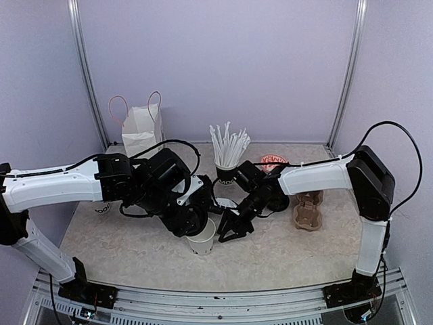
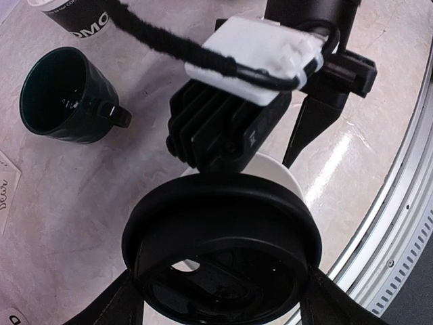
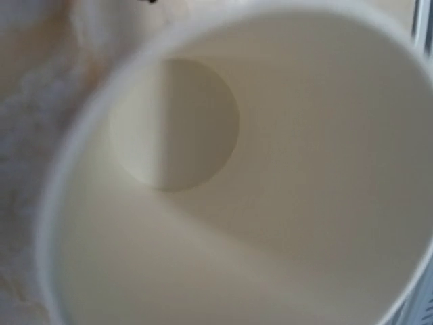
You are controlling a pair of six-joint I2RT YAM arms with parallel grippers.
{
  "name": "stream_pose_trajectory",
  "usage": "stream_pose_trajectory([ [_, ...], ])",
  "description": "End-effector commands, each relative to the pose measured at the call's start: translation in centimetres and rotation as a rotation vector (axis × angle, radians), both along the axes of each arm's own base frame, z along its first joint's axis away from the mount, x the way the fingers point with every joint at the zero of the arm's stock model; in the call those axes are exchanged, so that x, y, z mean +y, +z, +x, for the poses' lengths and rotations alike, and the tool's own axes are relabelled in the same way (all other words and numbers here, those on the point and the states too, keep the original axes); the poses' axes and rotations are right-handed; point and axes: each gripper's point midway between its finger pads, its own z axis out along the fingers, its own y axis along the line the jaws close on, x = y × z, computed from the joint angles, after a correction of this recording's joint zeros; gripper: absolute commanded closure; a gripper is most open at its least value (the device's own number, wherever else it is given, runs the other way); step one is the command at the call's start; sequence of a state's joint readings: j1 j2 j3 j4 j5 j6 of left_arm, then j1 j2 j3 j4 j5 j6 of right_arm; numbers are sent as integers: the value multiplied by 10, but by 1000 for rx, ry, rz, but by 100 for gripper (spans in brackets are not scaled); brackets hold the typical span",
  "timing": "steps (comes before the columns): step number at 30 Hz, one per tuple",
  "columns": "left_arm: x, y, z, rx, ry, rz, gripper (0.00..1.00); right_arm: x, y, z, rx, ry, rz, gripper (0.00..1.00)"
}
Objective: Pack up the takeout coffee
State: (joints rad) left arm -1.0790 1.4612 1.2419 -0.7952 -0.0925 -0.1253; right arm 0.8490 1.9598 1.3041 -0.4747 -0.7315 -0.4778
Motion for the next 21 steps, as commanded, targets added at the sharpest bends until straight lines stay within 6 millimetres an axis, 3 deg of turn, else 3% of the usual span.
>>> stream_pose_trajectory([
  [1,-8,0,-1,8,-33,8,26,-13,21,3,8,-13,34,63],
  [8,-13,-5,2,13,-41,22,25,-24,30,13,24,-44,58,61],
  [21,-19,-13,4,31,-52,54,26,-27,32,16,49,-54,77,60],
])
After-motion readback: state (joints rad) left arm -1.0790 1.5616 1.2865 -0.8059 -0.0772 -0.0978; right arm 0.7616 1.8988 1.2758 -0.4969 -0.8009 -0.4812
